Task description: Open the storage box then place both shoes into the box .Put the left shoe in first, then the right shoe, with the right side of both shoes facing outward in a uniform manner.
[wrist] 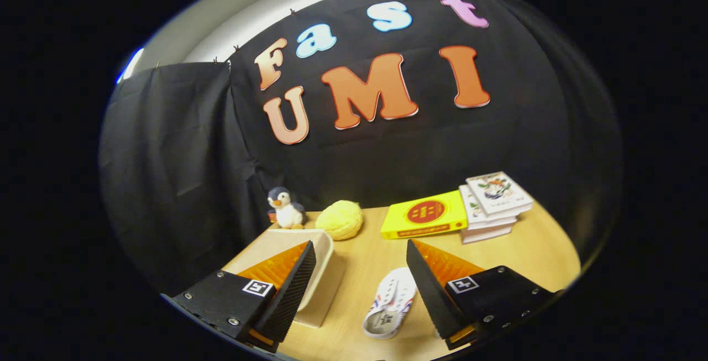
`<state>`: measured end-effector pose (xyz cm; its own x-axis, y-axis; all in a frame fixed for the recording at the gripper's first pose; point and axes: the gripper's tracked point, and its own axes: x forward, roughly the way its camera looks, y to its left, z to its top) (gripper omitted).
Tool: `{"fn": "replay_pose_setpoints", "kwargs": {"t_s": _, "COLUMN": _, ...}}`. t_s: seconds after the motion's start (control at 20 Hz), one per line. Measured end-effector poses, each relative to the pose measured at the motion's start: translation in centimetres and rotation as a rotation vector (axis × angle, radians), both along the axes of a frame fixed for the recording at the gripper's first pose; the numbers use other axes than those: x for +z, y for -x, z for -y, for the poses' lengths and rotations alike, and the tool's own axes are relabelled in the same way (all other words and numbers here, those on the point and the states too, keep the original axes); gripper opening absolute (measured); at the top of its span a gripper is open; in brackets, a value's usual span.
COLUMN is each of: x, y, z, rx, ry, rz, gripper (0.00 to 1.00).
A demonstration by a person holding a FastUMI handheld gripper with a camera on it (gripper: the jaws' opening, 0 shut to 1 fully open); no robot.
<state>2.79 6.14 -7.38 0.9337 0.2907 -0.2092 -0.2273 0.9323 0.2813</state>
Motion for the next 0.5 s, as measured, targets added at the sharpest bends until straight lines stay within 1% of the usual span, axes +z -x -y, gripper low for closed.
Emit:
{"fn": "replay_pose_setpoints", "kwargs": {"t_s": 0.2, "x": -3.5, "y": -0.7, "z": -3.1, "rx": 0.117, "ry": -0.218, "rz": -0.167, "gripper": 0.98}}
{"fn": "replay_pose_setpoints", "kwargs": {"t_s": 0.35, "x": -6.0, "y": -1.1, "z": -6.2, "rx": 0.218, "ry": -0.416, "rz": -0.311, "gripper": 0.98}}
{"fn": "replay_pose_setpoints", "kwargs": {"t_s": 0.5, "x": -8.2, "y": -1.8, "z": -8.0, "rx": 0.256, "ry": -0.540, "rz": -0.418, "gripper": 0.98}}
